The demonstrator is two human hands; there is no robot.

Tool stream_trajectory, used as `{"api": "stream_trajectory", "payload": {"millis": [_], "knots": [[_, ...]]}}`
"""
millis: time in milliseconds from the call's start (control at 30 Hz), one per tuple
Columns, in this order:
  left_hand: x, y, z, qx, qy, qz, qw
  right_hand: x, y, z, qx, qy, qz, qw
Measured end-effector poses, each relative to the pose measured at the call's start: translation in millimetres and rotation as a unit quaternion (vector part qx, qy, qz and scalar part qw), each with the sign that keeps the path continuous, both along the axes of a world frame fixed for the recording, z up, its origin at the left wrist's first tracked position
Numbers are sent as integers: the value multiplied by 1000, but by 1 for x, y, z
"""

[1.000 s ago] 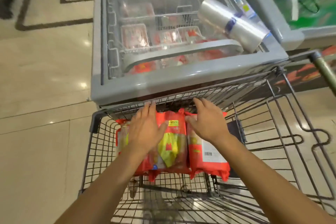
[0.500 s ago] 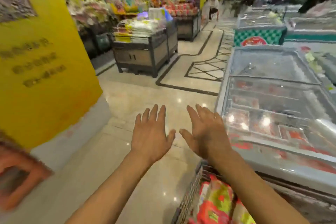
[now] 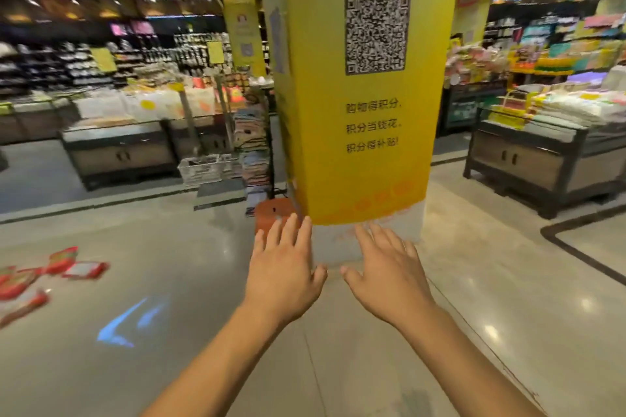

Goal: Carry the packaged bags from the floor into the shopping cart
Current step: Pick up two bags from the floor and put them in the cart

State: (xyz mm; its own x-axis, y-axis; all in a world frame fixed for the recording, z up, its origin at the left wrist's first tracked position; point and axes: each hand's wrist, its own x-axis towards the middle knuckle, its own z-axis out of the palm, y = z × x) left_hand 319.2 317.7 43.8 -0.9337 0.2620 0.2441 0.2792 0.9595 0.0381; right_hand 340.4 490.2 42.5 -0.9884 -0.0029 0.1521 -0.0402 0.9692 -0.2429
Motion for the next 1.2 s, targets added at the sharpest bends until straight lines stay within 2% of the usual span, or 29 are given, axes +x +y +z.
{"api": "stream_trajectory", "payload": {"millis": [167, 467, 833, 1200], "knots": [[35, -93, -4, -3, 0, 137, 991, -9, -95, -2, -5, -3, 117, 993], [79, -235, -11, 19, -10, 327, 945, -23, -252, -3, 12, -25, 302, 953], [75, -383, -21, 17, -15, 447, 894, -63, -419, -7, 25, -31, 419, 907], [100, -475, -28, 38, -15, 548, 835, -62, -545, -11, 39, -27, 525, 850]]}}
